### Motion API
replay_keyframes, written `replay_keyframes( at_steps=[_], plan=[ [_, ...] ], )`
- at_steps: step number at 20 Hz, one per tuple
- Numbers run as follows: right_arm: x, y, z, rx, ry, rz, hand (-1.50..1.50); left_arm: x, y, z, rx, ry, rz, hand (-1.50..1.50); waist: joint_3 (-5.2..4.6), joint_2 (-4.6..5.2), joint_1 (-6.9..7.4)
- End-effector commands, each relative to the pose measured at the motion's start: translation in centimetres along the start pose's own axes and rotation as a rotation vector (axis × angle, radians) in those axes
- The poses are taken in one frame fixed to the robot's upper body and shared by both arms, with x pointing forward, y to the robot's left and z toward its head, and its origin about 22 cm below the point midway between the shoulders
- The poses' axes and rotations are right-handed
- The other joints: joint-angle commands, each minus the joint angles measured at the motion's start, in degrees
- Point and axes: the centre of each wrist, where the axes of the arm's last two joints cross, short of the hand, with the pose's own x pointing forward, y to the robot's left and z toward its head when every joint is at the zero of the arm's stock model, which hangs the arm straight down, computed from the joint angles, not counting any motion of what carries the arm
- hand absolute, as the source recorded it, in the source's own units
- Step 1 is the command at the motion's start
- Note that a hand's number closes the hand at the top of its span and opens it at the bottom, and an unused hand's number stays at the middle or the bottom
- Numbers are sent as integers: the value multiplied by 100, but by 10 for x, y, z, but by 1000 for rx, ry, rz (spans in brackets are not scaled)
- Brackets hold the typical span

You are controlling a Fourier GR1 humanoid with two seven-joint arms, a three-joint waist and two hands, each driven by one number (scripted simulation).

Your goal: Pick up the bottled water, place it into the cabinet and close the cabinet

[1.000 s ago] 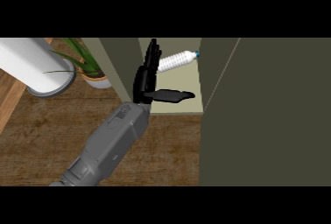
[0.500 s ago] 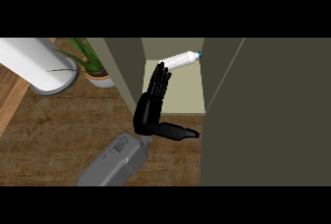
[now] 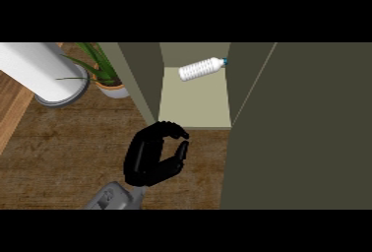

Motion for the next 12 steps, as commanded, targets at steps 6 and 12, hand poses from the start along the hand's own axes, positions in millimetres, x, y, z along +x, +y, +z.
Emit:
replay_keyframes(
  at_steps=[6,12],
  plan=[
    [50,15,-9,281,-37,118,150,39,53,55,96,-12,-43,-150,-13,-16,-26],
    [56,27,-13,400,-50,75,150,67,70,66,157,-32,-10,-150,-19,-22,-86]
  ],
)
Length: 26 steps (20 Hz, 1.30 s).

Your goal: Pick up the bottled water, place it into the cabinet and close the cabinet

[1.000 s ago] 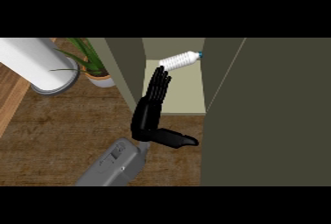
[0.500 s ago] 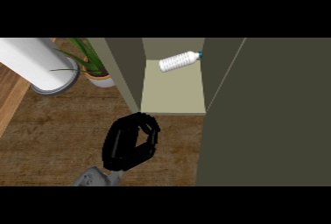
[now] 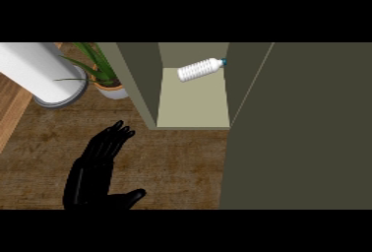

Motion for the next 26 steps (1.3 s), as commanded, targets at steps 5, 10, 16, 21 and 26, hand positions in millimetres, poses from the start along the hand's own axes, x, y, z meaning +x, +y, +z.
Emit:
replay_keyframes(
  at_steps=[5,10,16,21,26],
  plan=[
    [47,17,-21,244,-14,133,150,37,28,21,60,-1,50,-150,-26,-28,55],
    [43,18,-29,324,21,165,150,53,52,30,69,-22,41,-150,-62,-43,215],
    [37,29,-36,304,-23,36,150,68,64,36,53,-23,41,-150,-77,20,302],
    [22,42,-45,265,-103,-126,150,82,75,43,31,-16,51,-150,-64,62,502],
    [19,40,-49,315,-64,-108,150,88,86,52,4,19,54,-150,-76,149,739]
  ],
)
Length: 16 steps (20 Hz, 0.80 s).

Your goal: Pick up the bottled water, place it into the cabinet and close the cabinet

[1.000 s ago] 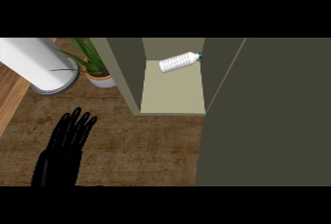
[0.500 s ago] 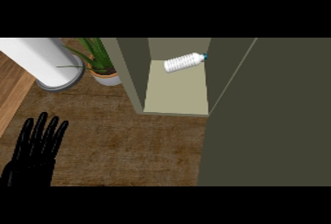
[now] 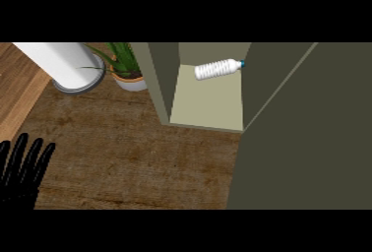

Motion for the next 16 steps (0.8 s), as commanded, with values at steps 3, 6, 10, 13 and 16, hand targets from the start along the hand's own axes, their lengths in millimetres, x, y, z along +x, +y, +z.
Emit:
replay_keyframes(
  at_steps=[3,6,10,13,16],
  plan=[
    [18,18,-24,192,-75,-24,150,12,6,4,-50,6,10,-150,-2,83,283],
    [15,13,-26,197,-62,-9,150,15,12,0,-71,1,-5,-150,-22,158,385],
    [14,10,-28,239,-29,25,150,18,15,2,-87,22,3,-150,-42,147,482],
    [13,4,-31,251,-27,69,150,26,15,-5,-115,5,-7,-150,-39,179,637],
    [18,-7,-31,337,27,198,-150,25,17,-4,-120,26,-6,-150,-69,189,746]
  ],
)
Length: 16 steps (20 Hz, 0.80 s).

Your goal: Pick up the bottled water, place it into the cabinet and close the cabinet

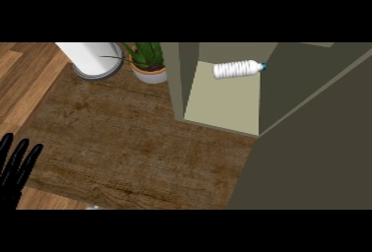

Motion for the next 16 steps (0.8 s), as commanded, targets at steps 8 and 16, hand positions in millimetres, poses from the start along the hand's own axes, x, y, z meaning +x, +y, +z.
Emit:
replay_keyframes(
  at_steps=[8,16],
  plan=[
    [15,-4,-23,224,0,142,150,12,12,-7,-18,-10,-29,-150,-43,-6,148],
    [17,-11,-27,261,5,189,150,11,16,-5,-19,5,-20,-150,-56,-2,121]
  ],
)
